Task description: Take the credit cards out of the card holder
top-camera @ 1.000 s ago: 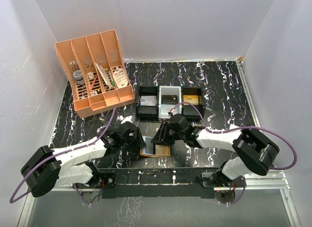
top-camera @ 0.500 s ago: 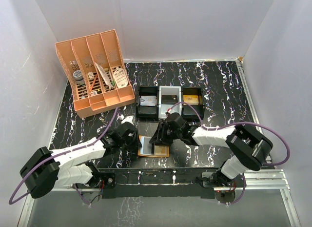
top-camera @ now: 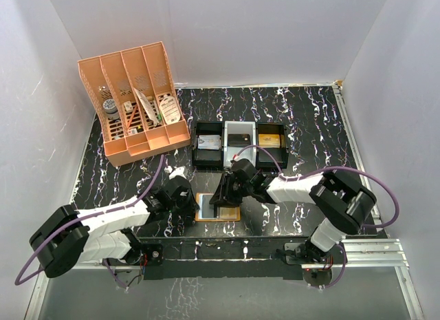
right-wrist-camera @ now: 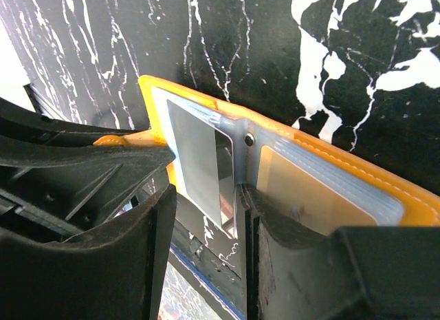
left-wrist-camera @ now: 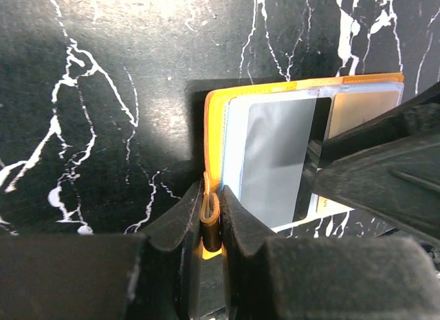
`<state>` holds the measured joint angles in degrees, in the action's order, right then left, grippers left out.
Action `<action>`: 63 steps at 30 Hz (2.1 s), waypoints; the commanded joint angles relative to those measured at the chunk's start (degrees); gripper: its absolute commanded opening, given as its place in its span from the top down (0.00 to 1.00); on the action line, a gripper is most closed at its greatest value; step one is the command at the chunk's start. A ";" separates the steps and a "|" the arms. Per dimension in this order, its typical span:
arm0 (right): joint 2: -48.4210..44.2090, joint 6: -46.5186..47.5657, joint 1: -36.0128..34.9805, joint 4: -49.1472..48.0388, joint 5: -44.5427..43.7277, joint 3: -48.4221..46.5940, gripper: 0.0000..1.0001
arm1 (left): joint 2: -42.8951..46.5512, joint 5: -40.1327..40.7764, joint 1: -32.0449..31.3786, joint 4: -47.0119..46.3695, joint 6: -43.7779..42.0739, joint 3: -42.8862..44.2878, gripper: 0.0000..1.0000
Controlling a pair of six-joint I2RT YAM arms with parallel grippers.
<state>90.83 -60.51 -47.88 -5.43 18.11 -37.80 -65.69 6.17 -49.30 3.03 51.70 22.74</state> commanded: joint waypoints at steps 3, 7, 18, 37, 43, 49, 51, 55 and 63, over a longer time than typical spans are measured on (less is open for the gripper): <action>1.10 0.07 -0.34 -0.69 -0.17 -1.53 0.63 | -3.62 0.15 -0.75 5.59 1.27 -1.75 0.97; 0.11 0.50 -0.37 -1.74 -0.45 -1.39 0.71 | -4.32 1.26 -0.73 7.38 2.07 -1.60 1.00; -4.73 -0.91 -0.24 -9.24 -0.07 3.63 1.00 | -5.57 3.10 -0.74 9.57 4.38 -1.30 1.00; -7.17 5.02 3.46 -4.36 3.60 4.84 0.99 | -1.61 4.52 -0.76 8.16 5.36 -2.78 1.00; -5.45 4.57 3.87 -3.94 3.07 5.08 0.99 | 4.15 12.91 -6.56 14.77 3.88 3.68 0.56; -5.10 3.83 4.28 -4.49 1.83 5.66 0.99 | 12.16 17.04 -6.86 22.11 7.24 8.77 0.49; -4.62 3.82 4.33 -4.45 2.06 5.50 0.99 | 14.79 16.28 -6.87 21.37 7.32 9.57 0.48; -4.33 3.65 4.43 -4.45 2.04 5.63 0.99 | 16.23 11.59 -6.87 17.13 5.81 10.63 0.44; -5.76 3.28 4.44 -4.13 0.97 6.60 0.99 | 5.19 -1.30 -6.69 0.67 12.79 8.24 0.46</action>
<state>86.17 -57.14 -43.72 -7.90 20.69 -31.97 -55.00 12.27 -55.99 13.30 60.75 31.81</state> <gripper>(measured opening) 0.013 0.573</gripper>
